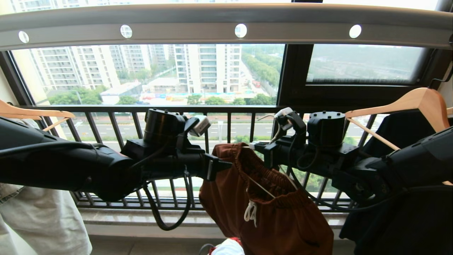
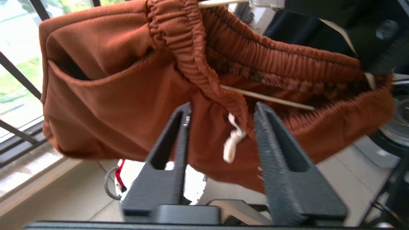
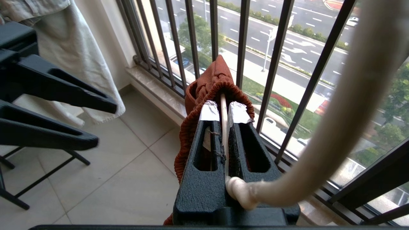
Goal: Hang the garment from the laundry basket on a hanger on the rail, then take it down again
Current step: Take the clothes off the clothes rack
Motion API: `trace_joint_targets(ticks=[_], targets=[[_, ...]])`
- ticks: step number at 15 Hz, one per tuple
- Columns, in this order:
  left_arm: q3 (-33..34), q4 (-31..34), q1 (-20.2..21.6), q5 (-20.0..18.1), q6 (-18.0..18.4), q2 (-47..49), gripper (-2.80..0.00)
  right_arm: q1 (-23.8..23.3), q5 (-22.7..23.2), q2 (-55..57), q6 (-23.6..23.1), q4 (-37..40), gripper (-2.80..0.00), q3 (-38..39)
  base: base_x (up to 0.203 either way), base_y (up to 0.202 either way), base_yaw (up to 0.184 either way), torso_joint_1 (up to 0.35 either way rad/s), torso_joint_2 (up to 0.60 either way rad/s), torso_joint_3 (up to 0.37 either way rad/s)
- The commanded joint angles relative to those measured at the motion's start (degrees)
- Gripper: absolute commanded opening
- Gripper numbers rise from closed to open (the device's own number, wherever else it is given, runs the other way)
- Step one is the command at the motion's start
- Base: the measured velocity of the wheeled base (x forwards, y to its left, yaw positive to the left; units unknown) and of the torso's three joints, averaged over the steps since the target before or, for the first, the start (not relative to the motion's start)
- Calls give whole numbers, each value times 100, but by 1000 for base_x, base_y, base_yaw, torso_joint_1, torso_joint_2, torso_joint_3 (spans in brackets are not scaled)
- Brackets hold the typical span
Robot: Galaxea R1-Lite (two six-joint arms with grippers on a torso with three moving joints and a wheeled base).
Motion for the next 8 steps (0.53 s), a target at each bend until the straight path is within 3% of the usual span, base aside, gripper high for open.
trace_joint_targets(ticks=[1,4,8], targets=[[-3,-547,-230,579,-31,590,0,102,10,-136,11,-28,-280,69,0,0,0,0,0,0],[32,-1571,-545,1531,-23,1112,0,193,10,-211,11,-37,-280,146,0,0,0,0,0,0],[-301,-1639,-577,2391,56,1358,0,254,10,-300,2,-37,-280,201,0,0,0,0,0,0]])
